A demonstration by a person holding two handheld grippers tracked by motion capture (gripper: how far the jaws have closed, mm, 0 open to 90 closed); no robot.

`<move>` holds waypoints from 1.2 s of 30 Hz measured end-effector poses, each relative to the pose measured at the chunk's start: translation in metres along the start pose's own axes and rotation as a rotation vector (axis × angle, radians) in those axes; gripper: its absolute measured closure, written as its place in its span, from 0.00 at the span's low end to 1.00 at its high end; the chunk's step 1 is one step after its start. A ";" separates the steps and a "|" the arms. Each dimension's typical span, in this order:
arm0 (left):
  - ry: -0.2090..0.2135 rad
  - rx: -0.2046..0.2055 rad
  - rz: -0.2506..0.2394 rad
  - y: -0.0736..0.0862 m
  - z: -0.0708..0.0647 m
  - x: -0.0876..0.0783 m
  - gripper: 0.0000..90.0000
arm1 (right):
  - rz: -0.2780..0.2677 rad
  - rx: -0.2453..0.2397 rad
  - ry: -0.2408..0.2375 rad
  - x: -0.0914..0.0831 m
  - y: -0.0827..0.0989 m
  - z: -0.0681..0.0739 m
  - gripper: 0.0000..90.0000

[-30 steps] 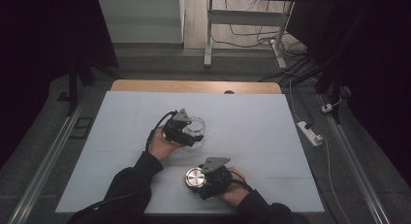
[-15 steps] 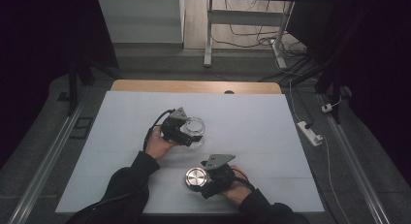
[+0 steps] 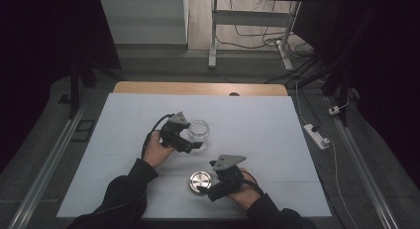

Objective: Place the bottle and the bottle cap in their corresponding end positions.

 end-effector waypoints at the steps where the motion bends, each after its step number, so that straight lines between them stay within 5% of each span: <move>1: -0.001 0.001 0.000 0.000 -0.001 -0.001 0.03 | -0.002 0.002 0.000 -0.001 0.000 0.000 0.05; 18: -0.006 -0.019 -0.024 0.001 -0.008 -0.019 0.05 | 0.022 0.043 0.032 -0.002 0.002 -0.005 0.05; 26: 0.048 -0.055 -0.084 -0.001 -0.013 -0.039 0.06 | -0.023 0.065 0.027 -0.012 -0.003 -0.006 0.05; 36: 0.019 -0.027 -0.053 0.010 -0.027 -0.050 0.04 | -0.062 0.101 0.034 -0.033 -0.005 -0.013 0.04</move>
Point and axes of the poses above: each handheld gripper's, and its own axes: x roughly forward along the jaws, y roughly out of its underside, z roughly to its left, the point moved 6 cm from there along x, roughly forward along the jaws, and after that the axes turned 4 degrees about z, right-handed, at the moved point
